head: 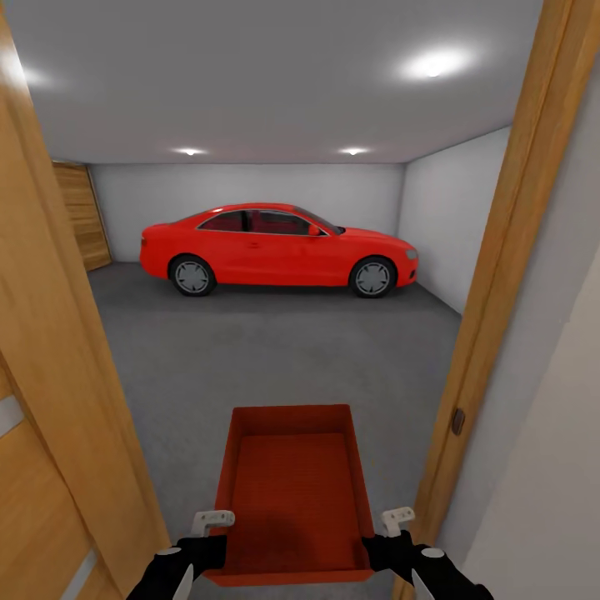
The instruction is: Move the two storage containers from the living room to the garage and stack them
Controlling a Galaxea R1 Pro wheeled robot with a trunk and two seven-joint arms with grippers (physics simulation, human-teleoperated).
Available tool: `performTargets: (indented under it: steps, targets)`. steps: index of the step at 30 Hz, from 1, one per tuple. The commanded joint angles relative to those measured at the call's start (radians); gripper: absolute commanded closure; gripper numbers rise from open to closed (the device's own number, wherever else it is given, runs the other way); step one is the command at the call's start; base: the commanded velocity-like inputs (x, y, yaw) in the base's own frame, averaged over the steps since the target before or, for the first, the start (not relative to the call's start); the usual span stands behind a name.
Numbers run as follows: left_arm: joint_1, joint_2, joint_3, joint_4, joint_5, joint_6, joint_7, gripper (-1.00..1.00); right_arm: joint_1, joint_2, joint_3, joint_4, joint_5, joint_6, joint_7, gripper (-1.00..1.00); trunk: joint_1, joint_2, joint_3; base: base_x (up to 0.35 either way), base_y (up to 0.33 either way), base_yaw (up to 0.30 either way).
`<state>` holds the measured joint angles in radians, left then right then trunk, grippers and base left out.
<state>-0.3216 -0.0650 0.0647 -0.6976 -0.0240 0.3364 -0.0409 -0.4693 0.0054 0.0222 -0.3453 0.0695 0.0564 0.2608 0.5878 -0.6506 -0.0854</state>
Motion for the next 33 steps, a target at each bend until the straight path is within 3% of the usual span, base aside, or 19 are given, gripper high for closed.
performTargets:
  steps: [1,21,33]
  targets:
    - [-0.001,0.020,0.009,0.000,-0.027,0.006,0.019,1.00,0.000,-0.001,0.021,-0.004,-0.010,-0.035,0.091,1.00,0.000,-0.002,-0.002,0.037,0.021,0.000]
    - [-0.001,0.019,0.009,0.000,-0.027,0.006,0.019,1.00,0.000,-0.001,0.021,-0.004,-0.010,-0.035,0.090,1.00,0.000,-0.002,-0.002,0.034,0.031,0.000]
    - [-0.001,0.019,0.009,0.000,-0.027,0.006,0.019,1.00,0.000,-0.001,0.021,-0.004,-0.010,-0.035,0.090,1.00,0.000,-0.002,-0.002,0.299,0.000,0.000]
